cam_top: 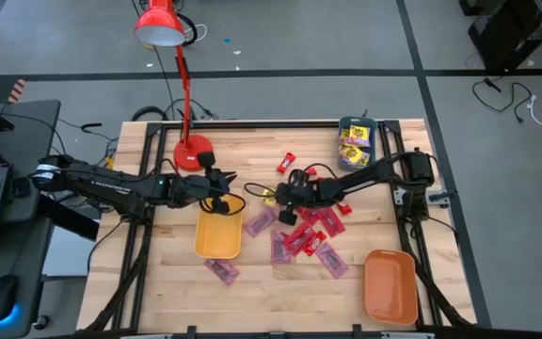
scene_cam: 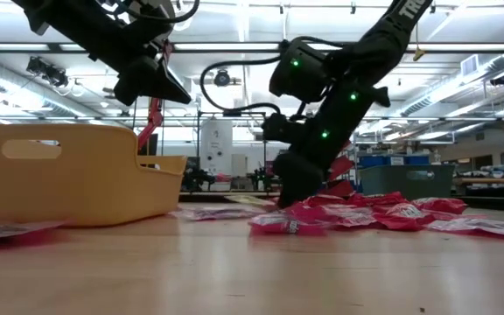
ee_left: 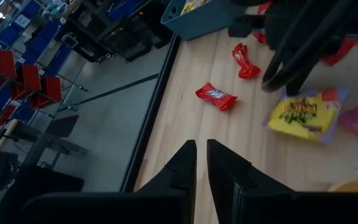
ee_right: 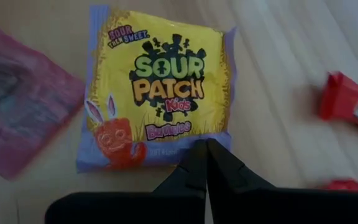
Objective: Sort candy
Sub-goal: Put the yellow candy pack into the blue bin
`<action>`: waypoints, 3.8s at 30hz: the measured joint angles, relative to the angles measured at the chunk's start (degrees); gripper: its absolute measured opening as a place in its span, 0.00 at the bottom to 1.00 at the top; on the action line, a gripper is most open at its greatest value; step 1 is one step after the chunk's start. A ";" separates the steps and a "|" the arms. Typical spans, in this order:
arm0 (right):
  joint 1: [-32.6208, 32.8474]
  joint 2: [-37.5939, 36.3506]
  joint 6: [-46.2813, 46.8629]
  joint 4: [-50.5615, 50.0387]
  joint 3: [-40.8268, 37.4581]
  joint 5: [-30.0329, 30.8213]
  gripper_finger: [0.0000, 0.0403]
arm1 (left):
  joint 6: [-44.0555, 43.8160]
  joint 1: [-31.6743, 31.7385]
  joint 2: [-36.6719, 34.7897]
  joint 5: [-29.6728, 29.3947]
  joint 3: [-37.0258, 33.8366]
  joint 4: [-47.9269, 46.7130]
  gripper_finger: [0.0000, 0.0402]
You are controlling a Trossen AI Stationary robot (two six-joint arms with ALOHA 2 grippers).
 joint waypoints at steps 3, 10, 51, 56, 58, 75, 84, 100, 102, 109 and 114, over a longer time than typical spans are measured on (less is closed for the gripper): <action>0.00 -1.70 -0.88 -0.79 -0.22 0.01 0.00 | -0.02 0.36 0.00 0.04 0.00 0.02 0.10; -0.93 -6.34 -2.49 1.00 -0.13 -2.21 0.00 | -1.36 0.62 0.00 1.03 0.00 0.05 0.10; -1.47 3.26 0.73 8.25 0.25 -8.77 0.73 | -3.38 2.25 0.02 10.00 -0.02 0.97 0.10; -1.45 3.35 0.66 8.62 0.15 -8.80 0.68 | -3.43 2.48 0.02 10.36 -0.02 1.22 0.10; -1.45 3.39 0.59 8.77 0.13 -8.83 0.65 | -3.43 2.50 0.02 10.38 -0.02 1.51 0.10; -1.40 3.03 -2.65 11.37 -0.11 -8.55 0.25 | -3.61 2.48 0.02 16.96 -0.02 1.99 0.10; -0.23 -3.73 -8.02 7.15 -0.28 -3.28 0.16 | -7.42 3.18 0.04 18.97 -0.02 2.38 0.10; 7.46 -13.86 -25.62 8.80 -0.16 26.09 0.16 | -17.31 8.28 0.04 29.22 -0.02 6.75 0.12; 8.67 -13.86 -30.83 11.69 -0.16 29.57 0.16 | -18.42 9.00 0.04 31.01 -0.02 7.71 0.14; 10.80 -13.86 -44.27 24.54 -0.14 31.78 0.16 | -19.85 10.47 0.07 32.59 -0.02 12.39 0.22; 10.99 -13.86 -49.34 30.08 -0.11 31.84 0.16 | -19.85 10.50 0.09 32.59 -0.02 14.46 0.27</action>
